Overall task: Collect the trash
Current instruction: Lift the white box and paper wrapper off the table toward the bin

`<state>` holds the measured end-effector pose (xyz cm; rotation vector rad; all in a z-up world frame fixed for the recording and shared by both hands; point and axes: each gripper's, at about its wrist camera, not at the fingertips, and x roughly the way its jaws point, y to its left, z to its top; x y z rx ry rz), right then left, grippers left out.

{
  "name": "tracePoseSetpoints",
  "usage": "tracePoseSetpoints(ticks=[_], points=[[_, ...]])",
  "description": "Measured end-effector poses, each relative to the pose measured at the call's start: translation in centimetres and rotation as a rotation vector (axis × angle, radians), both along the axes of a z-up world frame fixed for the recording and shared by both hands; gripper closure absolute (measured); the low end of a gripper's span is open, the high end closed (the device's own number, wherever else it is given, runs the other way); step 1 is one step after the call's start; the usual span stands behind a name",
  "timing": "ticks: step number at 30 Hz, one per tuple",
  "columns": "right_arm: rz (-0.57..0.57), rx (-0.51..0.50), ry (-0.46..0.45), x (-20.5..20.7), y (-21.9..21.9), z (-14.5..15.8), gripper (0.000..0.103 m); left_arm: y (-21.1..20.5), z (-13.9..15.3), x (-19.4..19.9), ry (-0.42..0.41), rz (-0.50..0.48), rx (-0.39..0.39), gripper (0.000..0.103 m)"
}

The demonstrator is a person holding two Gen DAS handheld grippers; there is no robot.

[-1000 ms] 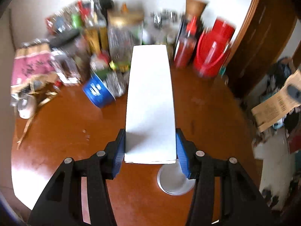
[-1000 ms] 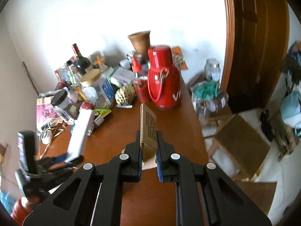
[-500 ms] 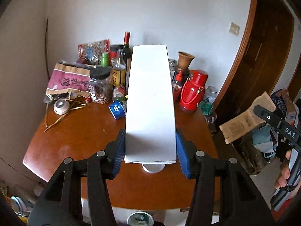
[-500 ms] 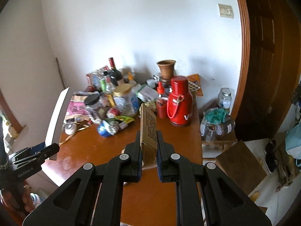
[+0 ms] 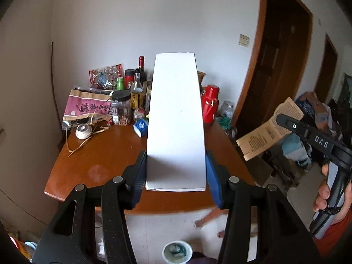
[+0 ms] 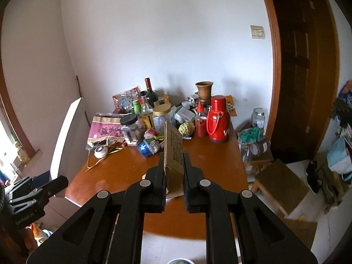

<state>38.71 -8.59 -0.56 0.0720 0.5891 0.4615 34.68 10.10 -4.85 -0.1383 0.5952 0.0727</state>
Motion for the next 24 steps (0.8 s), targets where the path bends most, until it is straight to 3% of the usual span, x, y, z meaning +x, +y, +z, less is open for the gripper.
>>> tracePoseSetpoints(ticks=[12,18,24], points=[[-0.087,-0.033,0.084,-11.5,2.7,-2.4,0.092,2.3,-2.7,-10.9,0.090,-0.121,-0.010,0.053],[-0.094,-0.083,0.141,-14.3,3.3,-3.6,0.092,2.3,-5.2,-13.5,0.166,-0.161,-0.060,0.053],[-0.074,-0.132,0.228,-14.6,3.9,-6.7,0.092,2.2,-9.2,-14.7,0.262,-0.161,-0.111,0.053]])
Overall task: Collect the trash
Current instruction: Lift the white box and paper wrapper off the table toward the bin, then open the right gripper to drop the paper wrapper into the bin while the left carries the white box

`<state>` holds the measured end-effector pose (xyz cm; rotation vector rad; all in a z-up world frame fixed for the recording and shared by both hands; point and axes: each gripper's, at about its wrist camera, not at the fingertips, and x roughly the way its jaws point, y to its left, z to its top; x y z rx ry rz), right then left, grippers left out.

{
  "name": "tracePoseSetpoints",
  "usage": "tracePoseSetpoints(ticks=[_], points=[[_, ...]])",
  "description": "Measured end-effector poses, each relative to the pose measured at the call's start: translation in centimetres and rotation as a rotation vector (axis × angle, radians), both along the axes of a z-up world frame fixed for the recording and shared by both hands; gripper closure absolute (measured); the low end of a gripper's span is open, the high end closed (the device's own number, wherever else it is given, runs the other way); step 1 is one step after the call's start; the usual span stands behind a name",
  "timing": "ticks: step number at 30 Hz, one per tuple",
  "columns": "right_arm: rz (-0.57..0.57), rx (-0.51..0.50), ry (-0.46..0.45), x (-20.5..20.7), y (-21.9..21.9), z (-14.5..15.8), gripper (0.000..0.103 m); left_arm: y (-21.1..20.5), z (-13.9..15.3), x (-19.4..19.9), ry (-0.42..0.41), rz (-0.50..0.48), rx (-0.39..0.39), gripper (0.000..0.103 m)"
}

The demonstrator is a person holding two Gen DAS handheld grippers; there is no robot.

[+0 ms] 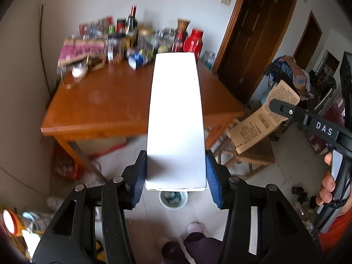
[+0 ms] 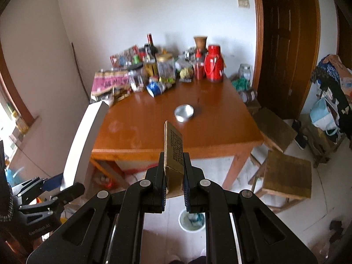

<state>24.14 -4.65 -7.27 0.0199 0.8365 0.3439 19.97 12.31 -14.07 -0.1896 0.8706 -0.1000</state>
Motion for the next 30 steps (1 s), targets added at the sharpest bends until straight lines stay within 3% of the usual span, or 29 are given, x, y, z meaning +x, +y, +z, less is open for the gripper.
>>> tracePoseSetpoints(ticks=[6,13,23,30], points=[[0.011,-0.030,0.112,0.2,0.2,-5.3,0.092,-0.7,-6.2,0.3,0.151,0.002,-0.019,0.053],[0.015,-0.059,0.252,2.7,-0.9,-13.5,0.092,-2.3,-14.1,2.0,0.312,0.001,-0.011,0.053],[0.088,-0.112,0.405,7.7,-2.4,-28.0,0.092,-6.0,-29.2,6.2,0.495,0.030,-0.026,0.053],[0.154,-0.159,0.494,9.3,-2.1,-39.1,0.092,-6.5,-41.2,7.4,0.616,0.130,-0.092,0.053]])
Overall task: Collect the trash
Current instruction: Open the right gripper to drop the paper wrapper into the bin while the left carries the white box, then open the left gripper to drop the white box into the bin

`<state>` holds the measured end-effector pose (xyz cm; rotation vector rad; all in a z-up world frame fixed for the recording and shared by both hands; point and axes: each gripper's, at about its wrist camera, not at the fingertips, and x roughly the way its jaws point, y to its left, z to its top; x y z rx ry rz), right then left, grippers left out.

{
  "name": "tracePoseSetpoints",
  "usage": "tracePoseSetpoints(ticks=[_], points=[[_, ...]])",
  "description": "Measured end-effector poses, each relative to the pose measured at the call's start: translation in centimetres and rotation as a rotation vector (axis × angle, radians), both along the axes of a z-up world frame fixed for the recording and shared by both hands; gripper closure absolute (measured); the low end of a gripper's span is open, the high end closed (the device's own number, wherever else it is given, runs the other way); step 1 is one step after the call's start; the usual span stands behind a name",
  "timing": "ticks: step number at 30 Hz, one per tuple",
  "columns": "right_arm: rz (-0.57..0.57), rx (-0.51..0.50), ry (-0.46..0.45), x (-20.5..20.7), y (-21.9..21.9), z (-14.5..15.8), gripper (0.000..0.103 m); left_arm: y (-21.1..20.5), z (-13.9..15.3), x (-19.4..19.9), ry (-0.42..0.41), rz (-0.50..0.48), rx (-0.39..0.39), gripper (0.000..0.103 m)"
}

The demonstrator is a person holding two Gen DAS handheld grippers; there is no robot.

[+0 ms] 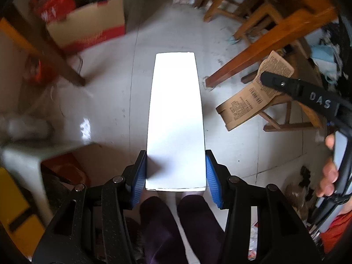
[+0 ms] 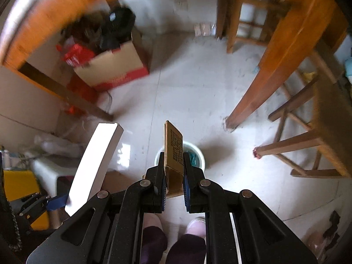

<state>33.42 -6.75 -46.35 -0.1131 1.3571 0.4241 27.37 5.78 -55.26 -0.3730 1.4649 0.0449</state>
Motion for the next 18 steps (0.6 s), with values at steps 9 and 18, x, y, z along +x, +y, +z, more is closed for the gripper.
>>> tracePoseSetpoints(ticks=[9,18], points=[[0.020,-0.004,0.063,1.0,0.0,-9.7,0.086,-0.5,-11.5,0.5,0.104,0.010,-0.009,0.053],[-0.002,0.006,0.235,1.5,-1.4,-13.7,0.056,-1.7,-16.0,2.4,0.130,-0.038,-0.022,0.053]])
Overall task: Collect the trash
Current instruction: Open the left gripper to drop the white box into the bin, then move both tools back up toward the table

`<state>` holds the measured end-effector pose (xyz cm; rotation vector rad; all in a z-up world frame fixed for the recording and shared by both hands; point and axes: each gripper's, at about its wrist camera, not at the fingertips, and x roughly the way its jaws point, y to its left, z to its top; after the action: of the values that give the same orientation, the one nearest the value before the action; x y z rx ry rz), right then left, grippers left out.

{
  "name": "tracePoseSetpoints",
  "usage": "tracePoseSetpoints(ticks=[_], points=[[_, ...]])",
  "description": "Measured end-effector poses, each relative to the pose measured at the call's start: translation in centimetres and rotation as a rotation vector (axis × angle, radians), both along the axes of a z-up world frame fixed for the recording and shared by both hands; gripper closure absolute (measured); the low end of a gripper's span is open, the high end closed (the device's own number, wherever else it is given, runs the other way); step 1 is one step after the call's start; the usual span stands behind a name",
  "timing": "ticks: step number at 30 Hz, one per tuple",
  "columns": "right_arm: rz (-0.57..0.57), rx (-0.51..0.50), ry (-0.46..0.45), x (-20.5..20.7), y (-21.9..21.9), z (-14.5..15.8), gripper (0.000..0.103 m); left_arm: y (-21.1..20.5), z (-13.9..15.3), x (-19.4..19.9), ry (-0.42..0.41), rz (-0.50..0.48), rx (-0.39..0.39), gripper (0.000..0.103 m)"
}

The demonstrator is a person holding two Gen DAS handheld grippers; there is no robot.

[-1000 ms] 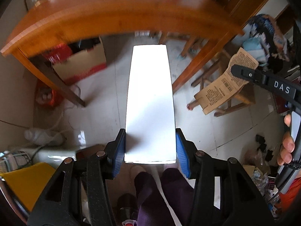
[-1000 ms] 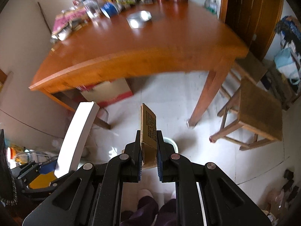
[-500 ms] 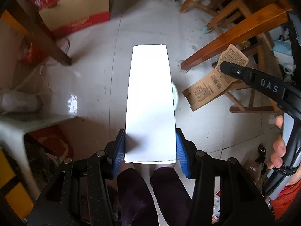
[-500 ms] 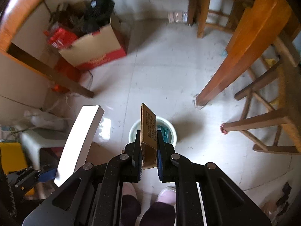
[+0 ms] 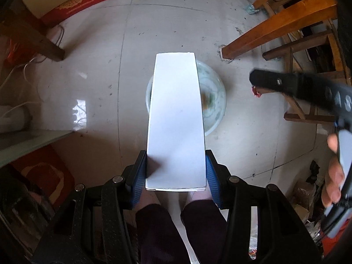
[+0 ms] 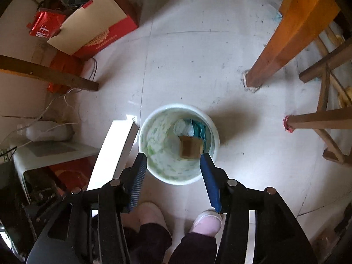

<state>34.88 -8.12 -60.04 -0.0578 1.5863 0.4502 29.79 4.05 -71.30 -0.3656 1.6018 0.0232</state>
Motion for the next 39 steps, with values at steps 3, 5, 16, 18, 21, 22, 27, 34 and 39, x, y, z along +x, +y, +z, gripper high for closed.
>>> tracePoseSetpoints(ticks=[3,5,16,18,21,22,27,34,39], points=[[0.019,-0.019,-0.011,-0.3,-0.3,0.7,0.056,-0.3,-0.3,1.2,0.001,-0.006,-0.014,0.053],[0.019,-0.023,-0.015,-0.4,-0.5,1.5,0.056,-0.2,-0.6,1.7,0.016,-0.003,-0.016,0.052],[-0.018,-0.004,-0.045,-1.2,0.2,7.4,0.056,0.3,5.6,3.3,-0.036,-0.020,0.014,0.048],[-0.025,0.005,-0.054,-1.2,0.3,9.3,0.056,0.6,7.9,3.3,-0.056,-0.020,0.021,0.048],[-0.030,0.019,-0.082,-1.1,0.4,12.2,0.056,1.1,12.3,3.2,-0.096,-0.020,0.036,0.048],[-0.032,0.022,-0.094,-1.2,0.5,13.6,0.056,1.3,14.0,3.2,-0.111,-0.018,0.044,0.048],[-0.040,0.038,-0.165,-1.5,0.6,21.1,0.056,2.2,22.8,2.9,-0.195,0.008,0.055,0.048],[-0.061,0.068,-0.285,-2.9,0.3,31.6,0.056,2.4,36.0,1.7,-0.362,-0.019,0.085,0.048],[-0.094,0.087,-0.371,-4.8,0.2,38.8,0.056,2.1,44.3,0.6,-0.484,-0.066,0.137,0.048]])
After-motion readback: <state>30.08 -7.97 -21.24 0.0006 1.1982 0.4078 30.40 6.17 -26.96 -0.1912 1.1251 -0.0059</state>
